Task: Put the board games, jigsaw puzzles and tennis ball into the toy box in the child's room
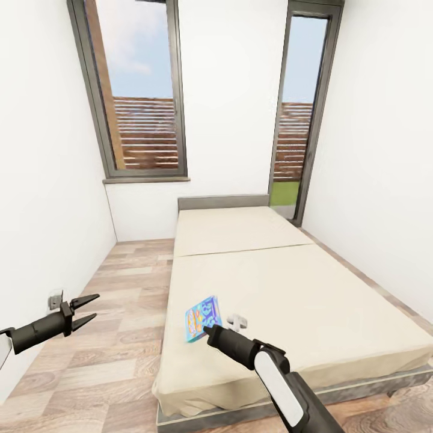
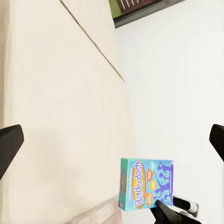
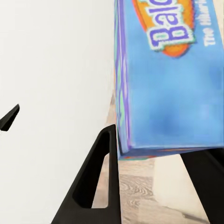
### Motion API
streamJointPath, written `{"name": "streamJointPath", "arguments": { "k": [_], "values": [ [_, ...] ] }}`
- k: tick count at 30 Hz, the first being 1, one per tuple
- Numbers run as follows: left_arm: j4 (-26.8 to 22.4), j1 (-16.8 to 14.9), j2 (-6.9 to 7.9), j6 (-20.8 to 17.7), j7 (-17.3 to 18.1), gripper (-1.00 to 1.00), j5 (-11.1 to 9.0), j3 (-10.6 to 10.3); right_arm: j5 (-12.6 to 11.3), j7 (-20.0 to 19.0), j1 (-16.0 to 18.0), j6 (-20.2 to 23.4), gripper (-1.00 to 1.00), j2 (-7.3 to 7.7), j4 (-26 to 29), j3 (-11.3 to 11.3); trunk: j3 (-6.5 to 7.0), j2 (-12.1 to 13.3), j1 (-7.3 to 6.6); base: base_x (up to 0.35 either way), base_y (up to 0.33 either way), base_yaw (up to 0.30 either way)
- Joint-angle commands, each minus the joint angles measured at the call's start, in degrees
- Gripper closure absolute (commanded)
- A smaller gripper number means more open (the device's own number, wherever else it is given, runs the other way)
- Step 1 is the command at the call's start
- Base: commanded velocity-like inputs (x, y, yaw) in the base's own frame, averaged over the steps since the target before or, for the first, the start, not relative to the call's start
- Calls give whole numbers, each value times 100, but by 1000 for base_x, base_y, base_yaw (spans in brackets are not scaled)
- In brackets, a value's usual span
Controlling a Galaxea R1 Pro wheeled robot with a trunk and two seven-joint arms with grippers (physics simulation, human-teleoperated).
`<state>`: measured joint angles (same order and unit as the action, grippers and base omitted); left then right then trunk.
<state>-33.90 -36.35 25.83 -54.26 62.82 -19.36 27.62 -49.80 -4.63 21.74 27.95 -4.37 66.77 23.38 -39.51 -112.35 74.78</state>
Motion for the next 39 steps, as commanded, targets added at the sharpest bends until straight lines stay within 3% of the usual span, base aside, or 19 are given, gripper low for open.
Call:
{"name": "streamJointPath", "arguments": {
  "k": [1,8,19,33,39],
  "values": [
    [4,-4,0,-28,16,-100,3,11,-38,23,0,-11,100,32,-32,-39,13,39,-23,0,0,0],
    [7,-4,1,-39,20,-100,2,11,-66,111,-3,-230,100,251,-103,-290,138,319,-177,0,0,0],
    [7,-3,1,-33,20,-100,2,7,-372,106,-1,-554,100,253,-103,-703,336,761,-419,0,0,0],
    [7,-3,1,-30,5,-100,18,-5,-381,114,-3,-542,100,247,-88,-720,588,1322,-726,0,0,4],
    [7,-4,-10,-24,1,-100,27,-3,-381,140,-3,-529,100,229,37,-715,719,1563,-858,0,0,179]
  ]
}}
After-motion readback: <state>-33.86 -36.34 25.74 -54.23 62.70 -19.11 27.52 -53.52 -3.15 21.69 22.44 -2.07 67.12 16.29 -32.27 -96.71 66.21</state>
